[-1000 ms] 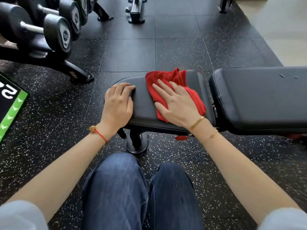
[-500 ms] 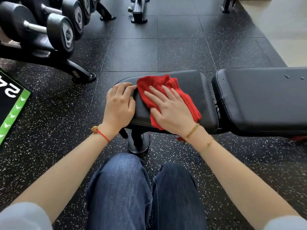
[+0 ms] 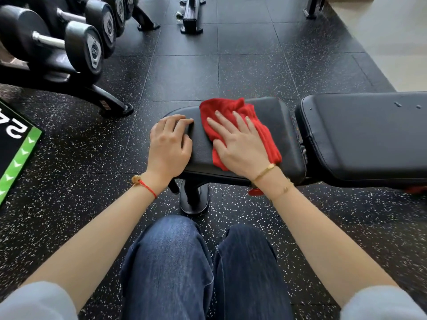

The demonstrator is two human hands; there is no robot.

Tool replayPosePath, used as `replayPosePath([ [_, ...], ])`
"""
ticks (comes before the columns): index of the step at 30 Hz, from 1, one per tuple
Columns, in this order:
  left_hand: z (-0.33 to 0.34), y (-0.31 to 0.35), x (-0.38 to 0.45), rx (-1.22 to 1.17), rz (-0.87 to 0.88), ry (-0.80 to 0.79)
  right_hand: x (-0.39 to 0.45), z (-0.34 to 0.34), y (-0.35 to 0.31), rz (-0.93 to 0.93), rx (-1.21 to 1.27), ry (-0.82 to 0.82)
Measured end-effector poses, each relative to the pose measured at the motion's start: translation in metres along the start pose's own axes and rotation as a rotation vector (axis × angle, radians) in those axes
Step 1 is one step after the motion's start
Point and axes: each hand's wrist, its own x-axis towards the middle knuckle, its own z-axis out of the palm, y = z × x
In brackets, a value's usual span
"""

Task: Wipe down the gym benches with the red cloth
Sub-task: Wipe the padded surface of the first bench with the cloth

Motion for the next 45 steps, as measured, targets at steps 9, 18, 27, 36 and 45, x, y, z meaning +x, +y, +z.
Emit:
replayPosePath([
  [9, 0.002, -0.004, -0.001, -0.010, 0.014, 0.010, 0.020, -0.013, 0.076, 0.257, 0.014, 0.018],
  [18, -0.004, 0.000, -0.002, -0.022, 0.001, -0.019, -0.016, -0.002, 0.021, -0.059, 0.017, 0.004],
  [27, -0.018, -0.010, -0.016, -0.036, -0.090, -0.018, 0.055, -0.001, -0.003, 0.081, 0.027, -0.035],
  [36, -0.027, -0.016, -0.028, -0.085, -0.130, 0.041, -0.001, 0.010, -0.022, -0.170, 0.067, -0.013],
  [45, -0.021, -0.007, -0.020, 0.038, -0.075, -0.029, 0.036, 0.004, -0.024, 0.006, 0.040, -0.045],
])
